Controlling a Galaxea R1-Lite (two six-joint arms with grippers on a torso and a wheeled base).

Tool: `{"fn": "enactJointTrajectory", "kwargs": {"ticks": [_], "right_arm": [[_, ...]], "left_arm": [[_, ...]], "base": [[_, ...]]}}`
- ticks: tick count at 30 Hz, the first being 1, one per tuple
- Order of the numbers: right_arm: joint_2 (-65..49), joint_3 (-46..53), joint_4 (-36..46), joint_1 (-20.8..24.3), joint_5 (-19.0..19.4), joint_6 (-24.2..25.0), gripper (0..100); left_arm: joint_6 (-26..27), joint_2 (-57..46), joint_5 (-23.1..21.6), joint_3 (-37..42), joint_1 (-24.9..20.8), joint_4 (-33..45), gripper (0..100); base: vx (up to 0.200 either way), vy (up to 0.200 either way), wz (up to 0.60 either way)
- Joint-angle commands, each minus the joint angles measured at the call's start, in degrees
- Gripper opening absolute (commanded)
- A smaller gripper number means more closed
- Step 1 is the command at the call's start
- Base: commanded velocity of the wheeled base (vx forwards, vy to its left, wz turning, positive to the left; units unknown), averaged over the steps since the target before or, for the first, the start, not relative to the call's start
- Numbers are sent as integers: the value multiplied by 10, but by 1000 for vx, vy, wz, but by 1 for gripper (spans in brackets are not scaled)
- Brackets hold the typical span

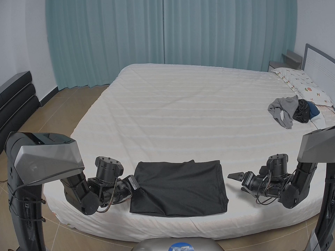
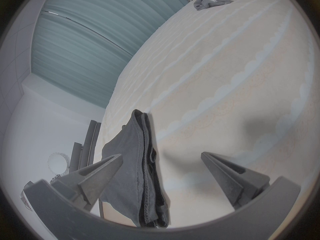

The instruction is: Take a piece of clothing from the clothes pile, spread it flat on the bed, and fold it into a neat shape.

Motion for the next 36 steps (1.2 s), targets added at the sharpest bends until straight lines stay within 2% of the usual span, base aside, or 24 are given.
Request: {"fn": "enactJointTrajectory", "kwargs": {"ticks": [1,3,4,17,24,28,36], "right_arm": [[1,1,0,0,0,0,100],[1,0,0,0,0,0,100],[1,1,0,0,0,0,100],[1,2,-1,0,0,1,100],[13,0,-2,7,-2,1,100],[17,-5,-2,4,0,1,100],[16,-19,-1,25,1,1,100]], "left_arm": [[0,0,0,0,0,0,0],[0,0,0,0,0,0,0],[-1,0,0,1,0,0,100],[-29,-11,2,4,0,1,100],[-34,-38,13,20,31,1,100],[-34,-59,15,36,40,0,100],[-74,-121,42,106,49,-1,100]], "base": [[0,0,0],[0,0,0],[0,0,0],[0,0,0],[0,0,0],[0,0,0],[0,0,0]]}}
